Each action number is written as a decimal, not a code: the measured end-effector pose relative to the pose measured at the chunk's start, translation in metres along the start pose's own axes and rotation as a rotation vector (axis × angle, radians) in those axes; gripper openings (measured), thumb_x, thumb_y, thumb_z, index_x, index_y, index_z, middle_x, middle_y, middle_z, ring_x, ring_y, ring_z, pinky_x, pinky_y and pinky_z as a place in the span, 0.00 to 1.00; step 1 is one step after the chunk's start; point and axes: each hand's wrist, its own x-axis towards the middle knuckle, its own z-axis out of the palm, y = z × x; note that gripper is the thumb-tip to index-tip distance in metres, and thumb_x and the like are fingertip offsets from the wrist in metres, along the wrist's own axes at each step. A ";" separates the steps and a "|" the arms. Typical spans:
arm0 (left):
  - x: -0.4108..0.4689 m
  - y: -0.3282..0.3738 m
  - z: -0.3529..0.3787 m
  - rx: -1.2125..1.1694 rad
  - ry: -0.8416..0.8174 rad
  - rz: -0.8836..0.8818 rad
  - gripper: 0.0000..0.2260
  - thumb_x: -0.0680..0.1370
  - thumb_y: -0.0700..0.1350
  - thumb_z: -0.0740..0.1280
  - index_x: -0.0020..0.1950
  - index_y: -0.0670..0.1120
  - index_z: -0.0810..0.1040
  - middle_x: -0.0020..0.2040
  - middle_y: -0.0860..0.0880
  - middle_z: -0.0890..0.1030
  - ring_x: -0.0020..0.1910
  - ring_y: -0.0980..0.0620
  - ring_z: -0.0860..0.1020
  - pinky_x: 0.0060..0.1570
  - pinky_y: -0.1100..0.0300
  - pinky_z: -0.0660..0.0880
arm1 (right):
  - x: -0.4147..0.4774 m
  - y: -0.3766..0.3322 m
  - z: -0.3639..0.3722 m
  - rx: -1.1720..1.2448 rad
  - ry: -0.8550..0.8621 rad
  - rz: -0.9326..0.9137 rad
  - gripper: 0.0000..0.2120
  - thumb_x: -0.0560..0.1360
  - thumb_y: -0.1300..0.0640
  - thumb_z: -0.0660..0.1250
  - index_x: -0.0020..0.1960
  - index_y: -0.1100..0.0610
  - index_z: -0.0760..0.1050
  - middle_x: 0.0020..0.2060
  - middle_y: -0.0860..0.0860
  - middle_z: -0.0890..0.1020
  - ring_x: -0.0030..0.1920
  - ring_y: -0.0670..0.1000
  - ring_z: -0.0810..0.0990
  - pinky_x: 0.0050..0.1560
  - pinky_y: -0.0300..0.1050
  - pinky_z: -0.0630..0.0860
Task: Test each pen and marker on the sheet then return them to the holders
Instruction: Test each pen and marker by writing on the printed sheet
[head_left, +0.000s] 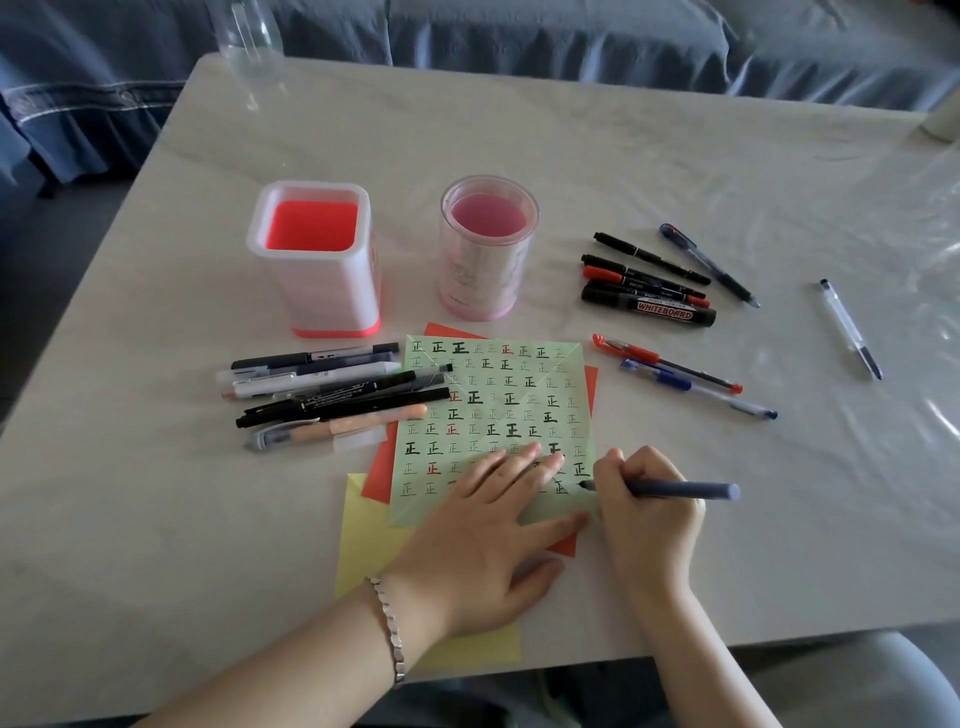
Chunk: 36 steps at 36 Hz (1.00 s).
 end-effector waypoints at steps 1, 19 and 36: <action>0.000 0.000 0.000 0.001 -0.001 0.000 0.17 0.78 0.56 0.56 0.66 0.58 0.71 0.73 0.44 0.64 0.73 0.44 0.59 0.70 0.50 0.50 | -0.001 -0.001 0.000 -0.005 0.005 -0.009 0.18 0.70 0.63 0.66 0.27 0.65 0.62 0.21 0.57 0.67 0.24 0.54 0.68 0.26 0.37 0.64; 0.000 0.000 0.000 0.001 -0.005 0.001 0.17 0.78 0.56 0.56 0.66 0.59 0.71 0.73 0.44 0.64 0.73 0.44 0.59 0.71 0.50 0.49 | 0.001 0.004 -0.001 -0.011 0.009 0.038 0.15 0.66 0.59 0.62 0.28 0.67 0.60 0.25 0.67 0.68 0.32 0.70 0.74 0.29 0.47 0.68; 0.001 0.000 0.000 0.003 -0.017 -0.003 0.17 0.78 0.57 0.55 0.66 0.59 0.70 0.73 0.44 0.63 0.73 0.44 0.58 0.70 0.50 0.49 | 0.001 0.005 0.000 -0.006 0.005 0.062 0.16 0.68 0.61 0.63 0.27 0.65 0.61 0.25 0.66 0.67 0.33 0.70 0.75 0.29 0.42 0.66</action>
